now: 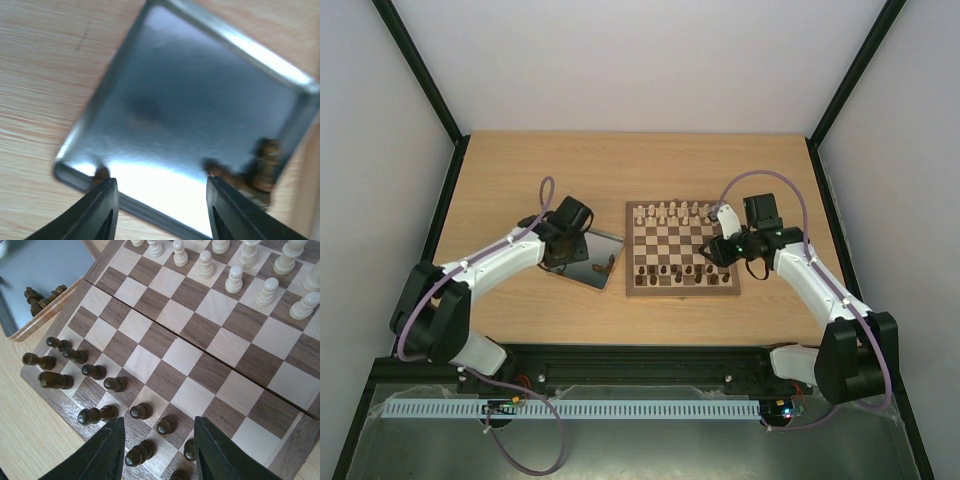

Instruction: Set up the chess pieces on the board

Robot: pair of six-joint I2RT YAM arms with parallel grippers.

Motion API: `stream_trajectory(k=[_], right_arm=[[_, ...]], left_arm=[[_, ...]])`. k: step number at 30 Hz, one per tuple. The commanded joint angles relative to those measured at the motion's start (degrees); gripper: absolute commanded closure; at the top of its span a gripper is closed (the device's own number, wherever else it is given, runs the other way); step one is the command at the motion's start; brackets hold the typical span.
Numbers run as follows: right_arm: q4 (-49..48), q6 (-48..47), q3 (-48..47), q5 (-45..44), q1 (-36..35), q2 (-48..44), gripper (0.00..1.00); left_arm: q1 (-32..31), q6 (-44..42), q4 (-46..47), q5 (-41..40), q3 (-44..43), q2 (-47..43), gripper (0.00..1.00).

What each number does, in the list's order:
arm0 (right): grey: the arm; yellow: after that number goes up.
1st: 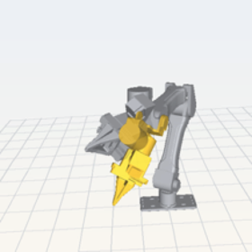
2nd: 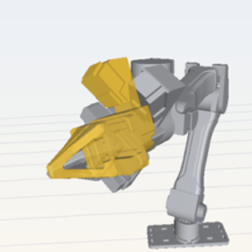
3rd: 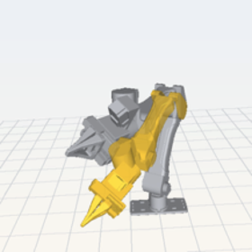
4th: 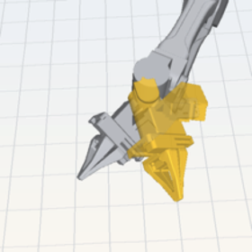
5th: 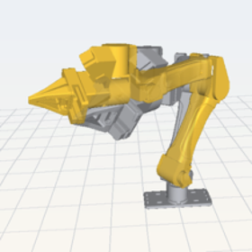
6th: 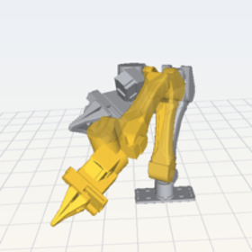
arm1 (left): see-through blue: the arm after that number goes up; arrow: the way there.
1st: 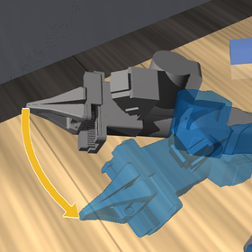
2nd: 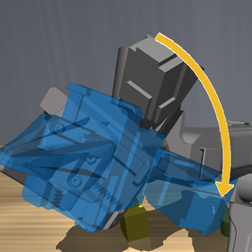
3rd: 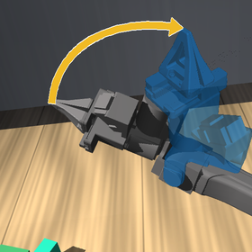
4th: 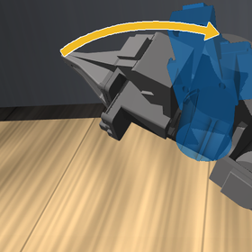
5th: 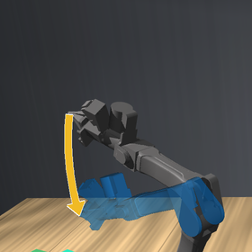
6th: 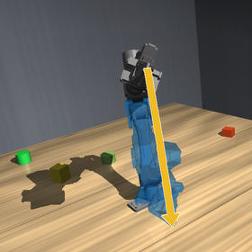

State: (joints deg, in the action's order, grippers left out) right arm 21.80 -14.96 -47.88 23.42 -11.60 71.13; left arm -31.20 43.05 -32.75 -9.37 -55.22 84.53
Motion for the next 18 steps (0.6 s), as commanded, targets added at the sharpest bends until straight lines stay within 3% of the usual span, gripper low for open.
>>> stream_trajectory(k=[1,5,13,18], right_arm=[[0.1,-0.1,0.4,2.0,0.2,-1.4,0.6],[0.3,-0.2,0.7,2.1,0.1,-2.0,0.6],[0.5,-0.2,0.9,2.5,0.1,-2.4,0.59],[0.5,-0.2,1.2,2.2,0.2,-2.3,0.6]], left_arm=[[3.5,-6.1,-9.3,-1.8,-1.0,3.4,0.53],[5.5,-9.4,-11.0,-1.4,-0.8,5.8,0.54],[6.6,-12.8,-8.0,3.6,-0.9,10.1,0.73],[6.6,-13.2,-7.3,3.9,-1.1,10.8,0.76]])
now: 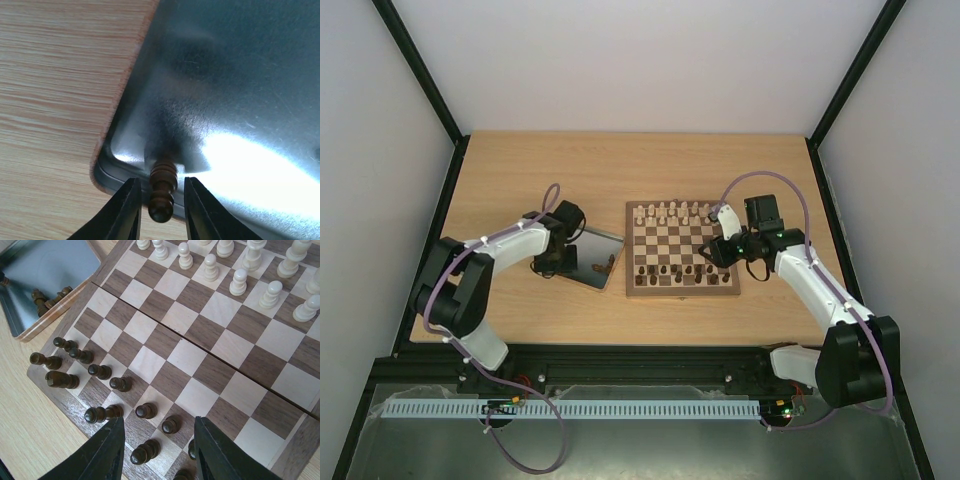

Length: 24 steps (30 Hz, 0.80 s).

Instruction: Set up the chess pieces on the board

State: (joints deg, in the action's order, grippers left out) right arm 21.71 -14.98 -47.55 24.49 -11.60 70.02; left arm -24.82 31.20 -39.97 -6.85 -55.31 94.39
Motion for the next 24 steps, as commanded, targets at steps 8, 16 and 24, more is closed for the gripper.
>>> stream_trajectory(k=[8,16,24], right_arm=[[0.9,-0.4,0.8,1.3,0.1,-0.2,0.6],[1.3,-0.5,0.8,1.8,0.1,0.2,0.59],[1.3,-0.4,0.7,2.0,0.1,0.4,0.6]], left_arm=[[0.3,-2.7,0.9,2.5,-1.2,1.6,0.91],[4.6,-6.5,10.2,20.2,2.2,-1.7,0.98],[3.8,-7.3,12.3,21.7,-1.1,-5.8,0.98]])
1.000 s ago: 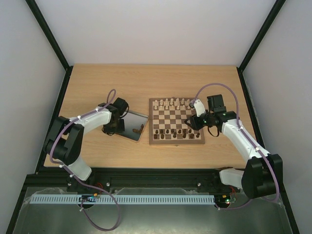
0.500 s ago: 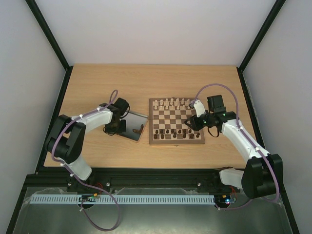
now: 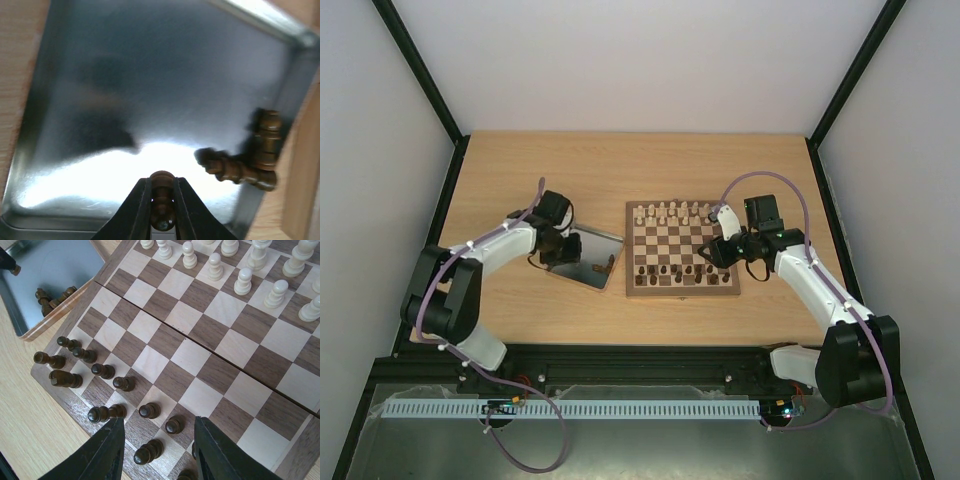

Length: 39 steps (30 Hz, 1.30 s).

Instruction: Set up the chess pieces on the board

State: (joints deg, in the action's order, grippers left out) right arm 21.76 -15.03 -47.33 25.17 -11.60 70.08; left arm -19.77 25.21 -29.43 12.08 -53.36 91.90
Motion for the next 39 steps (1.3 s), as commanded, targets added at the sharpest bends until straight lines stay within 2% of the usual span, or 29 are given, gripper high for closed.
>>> stream_trajectory(k=[1,10,18,25,32,34,37,39], right_arm=[[1.2,-0.4,0.5,1.2,0.2,0.3,0.6],[1.0,-0.3,0.5,0.5,0.1,-0.2,0.6],[0.9,-0.3,0.6,0.2,0.1,-0.4,0.6],[0.9,-0.4,0.6,0.2,0.1,-0.6,0.59],[1.0,-0.4,0.6,0.2,0.1,-0.4,0.6],[1.0,-0.4,0.7,0.3,0.1,-0.4,0.6],[1.0,-0.6,0.7,0.7,0.1,0.1,0.58],[1.8,-1.1,0.3,1.2,0.0,0.8,0.56]], left_arm=[[-2.2,-1.7,1.6,2.5,-4.3,-3.5,0.98],[-14.4,-3.9,-1.4,-4.7,-17.7,5.9,0.97],[-21.3,-4.6,-4.4,-7.8,-27.1,15.2,0.96],[-24.1,-4.3,-6.0,-10.3,-29.7,19.9,0.92],[-24.2,-4.0,-5.7,-9.9,-30.1,22.2,0.87],[-24.2,-4.2,-6.1,-9.7,-30.2,22.0,0.83],[-24.1,-4.2,-6.8,-9.7,-30.6,20.4,0.67],[-23.7,-4.0,-7.6,-9.9,-30.6,18.4,0.62]])
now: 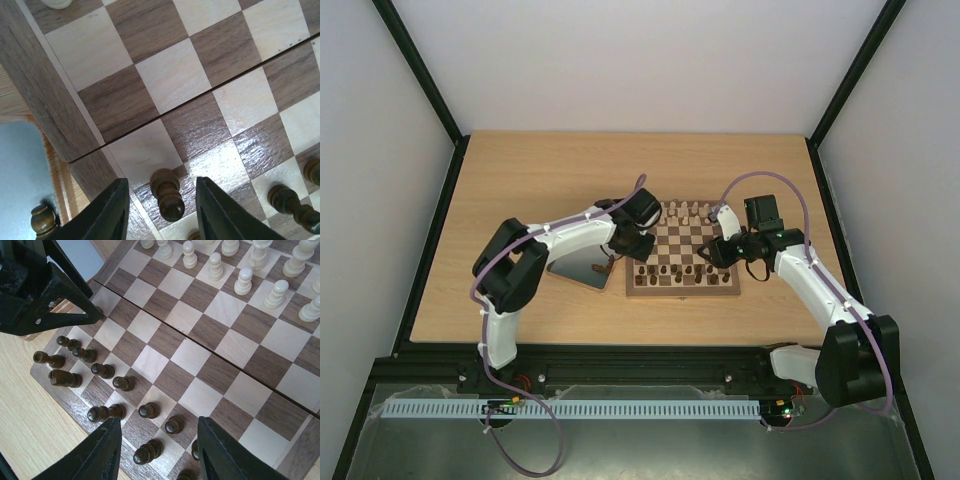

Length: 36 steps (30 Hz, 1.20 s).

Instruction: Set up the chess pieces on the board

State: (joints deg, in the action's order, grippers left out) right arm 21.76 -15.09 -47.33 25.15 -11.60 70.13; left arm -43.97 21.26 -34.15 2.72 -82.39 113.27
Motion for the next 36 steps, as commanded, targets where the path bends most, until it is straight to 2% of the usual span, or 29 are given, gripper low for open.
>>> stream_trajectory(k=[1,4,8,11,14,20,26,31,36], right_arm=[[2.2,-1.5,-0.2,1.6,0.0,1.2,0.55],[3.5,-2.6,-1.9,1.3,-0.8,2.8,0.54],[5.4,-3.7,-5.7,-2.7,-5.2,6.6,0.54],[6.0,-4.3,-8.5,-6.3,-9.8,9.5,0.54],[6.9,-4.9,-12.3,-7.8,-13.9,13.5,0.53],[9.6,-5.4,-21.8,-13.8,-20.9,23.3,0.53],[13.1,-5.0,-31.2,-17.5,-25.7,33.3,0.52],[15.4,-3.8,-37.4,-18.7,-27.1,39.8,0.52],[17.1,-3.2,-39.5,-19.1,-27.3,42.9,0.54]], left_arm=[[1.0,-0.1,-3.4,-0.7,-1.5,-4.2,0.61],[3.3,-1.0,-5.0,-2.1,-0.4,-8.8,0.59],[7.8,-2.3,-4.6,-5.0,4.5,-15.5,0.57],[12.2,-1.4,-1.3,-3.4,10.5,-20.9,0.52],[18.8,-0.3,4.2,2.4,17.7,-26.8,0.45],[26.8,-0.2,10.2,0.6,26.7,-34.6,0.4],[27.7,-0.2,10.5,0.5,26.6,-37.2,0.35],[27.7,-0.4,10.4,0.8,26.7,-37.7,0.33],[27.7,-0.4,10.2,0.8,26.6,-37.8,0.32]])
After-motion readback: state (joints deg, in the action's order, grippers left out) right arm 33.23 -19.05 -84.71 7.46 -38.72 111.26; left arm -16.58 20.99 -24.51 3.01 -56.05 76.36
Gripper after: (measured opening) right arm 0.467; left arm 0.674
